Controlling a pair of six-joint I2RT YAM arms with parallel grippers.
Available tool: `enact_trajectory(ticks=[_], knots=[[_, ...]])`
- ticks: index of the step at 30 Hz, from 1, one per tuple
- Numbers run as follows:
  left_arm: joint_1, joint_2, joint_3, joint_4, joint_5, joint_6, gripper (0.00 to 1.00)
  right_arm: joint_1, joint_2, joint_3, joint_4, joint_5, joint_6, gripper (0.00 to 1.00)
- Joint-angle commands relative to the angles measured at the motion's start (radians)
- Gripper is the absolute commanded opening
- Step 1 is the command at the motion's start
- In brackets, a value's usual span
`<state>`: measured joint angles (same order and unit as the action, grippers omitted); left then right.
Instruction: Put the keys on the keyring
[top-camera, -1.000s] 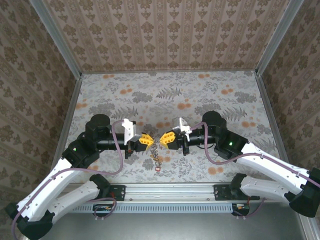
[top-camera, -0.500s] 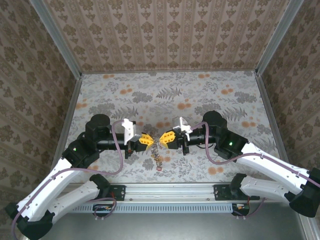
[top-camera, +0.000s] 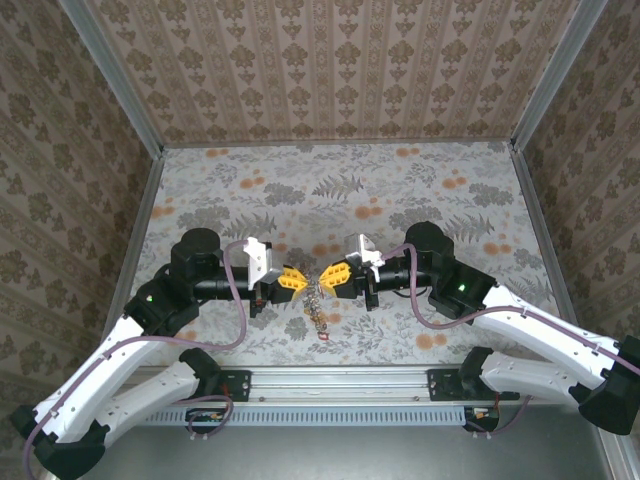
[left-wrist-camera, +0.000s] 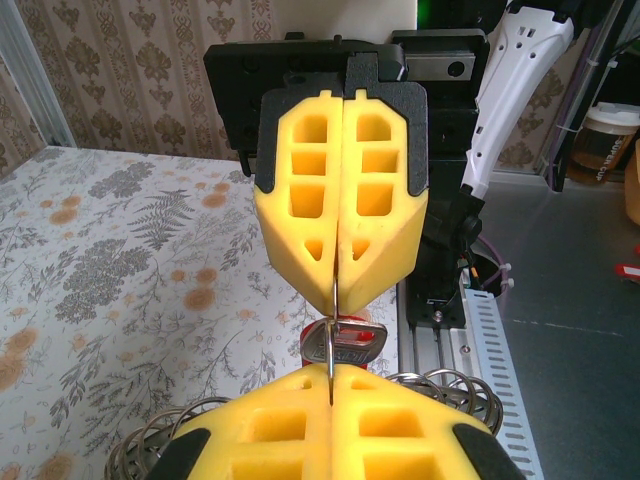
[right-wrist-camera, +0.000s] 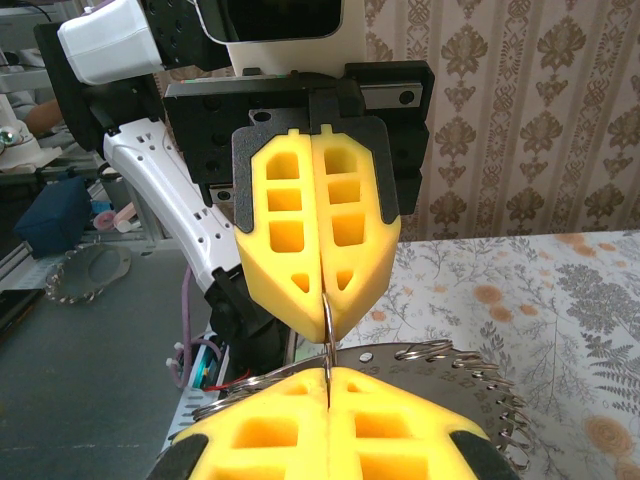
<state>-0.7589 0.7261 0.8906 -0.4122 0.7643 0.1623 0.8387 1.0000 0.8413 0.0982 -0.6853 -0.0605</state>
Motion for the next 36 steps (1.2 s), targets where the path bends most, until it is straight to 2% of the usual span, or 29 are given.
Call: enact_trajectory(ticks=[1,36], knots=[[-0.007,-0.01,0.016,0.056,0.043,0.019,0.0,0.003,-0.027,0.006,0.003,0.01,-0.007,0.0],[-0.008,-0.012,0.015,0.056,0.04,0.021,0.0,0.007,0.013,0.018,0.037,-0.035,0.018,0.0]])
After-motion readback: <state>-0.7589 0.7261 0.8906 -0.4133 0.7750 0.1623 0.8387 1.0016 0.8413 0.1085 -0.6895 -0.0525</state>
